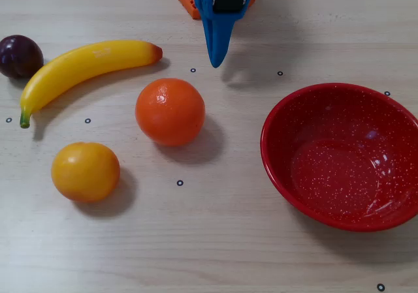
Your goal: Put banana in the red bowl.
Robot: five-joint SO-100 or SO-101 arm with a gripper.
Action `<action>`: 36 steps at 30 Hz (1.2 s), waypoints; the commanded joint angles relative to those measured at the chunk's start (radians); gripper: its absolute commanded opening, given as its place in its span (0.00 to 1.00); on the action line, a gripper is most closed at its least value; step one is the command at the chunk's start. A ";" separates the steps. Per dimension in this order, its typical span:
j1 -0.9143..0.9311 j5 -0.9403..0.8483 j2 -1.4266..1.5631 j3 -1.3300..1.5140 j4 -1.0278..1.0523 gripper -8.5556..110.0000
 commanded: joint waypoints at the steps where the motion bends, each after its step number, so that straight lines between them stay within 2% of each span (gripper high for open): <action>1: 0.011 -0.029 -0.049 -0.132 0.017 0.07; 20: 0.215 -0.155 -0.545 -0.684 0.232 0.07; 29: 0.357 -0.319 -0.818 -0.999 0.359 0.07; 36: 0.499 -0.563 -0.969 -1.164 0.423 0.07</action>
